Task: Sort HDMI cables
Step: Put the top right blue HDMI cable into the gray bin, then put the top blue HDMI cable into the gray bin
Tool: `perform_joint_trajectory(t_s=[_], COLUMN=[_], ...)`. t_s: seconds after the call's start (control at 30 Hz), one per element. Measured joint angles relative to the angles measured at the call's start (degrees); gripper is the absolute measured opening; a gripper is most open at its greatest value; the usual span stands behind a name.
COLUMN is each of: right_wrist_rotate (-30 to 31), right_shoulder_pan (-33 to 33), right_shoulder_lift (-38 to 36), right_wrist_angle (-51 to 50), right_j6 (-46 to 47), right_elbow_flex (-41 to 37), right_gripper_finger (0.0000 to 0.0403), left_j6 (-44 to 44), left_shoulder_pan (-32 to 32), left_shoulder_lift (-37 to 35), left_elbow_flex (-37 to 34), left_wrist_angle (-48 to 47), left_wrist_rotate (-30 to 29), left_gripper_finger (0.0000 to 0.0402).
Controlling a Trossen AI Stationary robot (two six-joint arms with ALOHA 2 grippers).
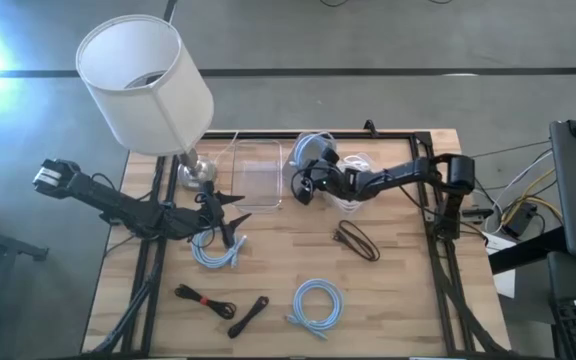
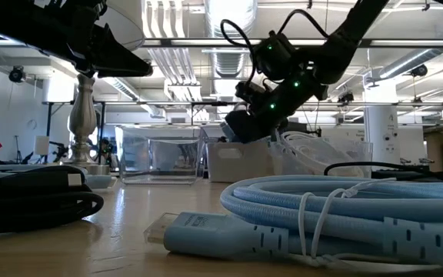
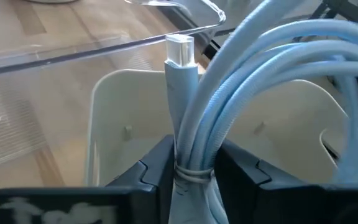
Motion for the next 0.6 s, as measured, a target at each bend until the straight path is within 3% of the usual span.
perform_joint_trajectory(t_s=[0.27,0.43,0.6], right_wrist_rotate=[-0.3,-5.8,-7.3], right_shoulder_pan=[-0.2,-0.5,-0.3], right_shoulder_lift=[-0.2,-0.3,-0.2], right_wrist_angle=[-0.5,-1.0,-1.9], right_j6=[-0.1,-0.3,-0.5], right_elbow_flex=[0.0,0.3,2.1], right_gripper_finger=[0.0126,0.0134,0.0139], left_j6=[0.0,0.0,0.0], left_shoulder_pan=[0.0,0.0,0.0], left_shoulder_lift=[0.0,0.0,0.0], left_elbow_flex=[0.0,0.0,0.0], left_wrist_angle=[0.0,0.0,0.0], left_wrist_rotate=[0.0,0.0,0.0], left_gripper_finger=[0.025,0.025,0.025])
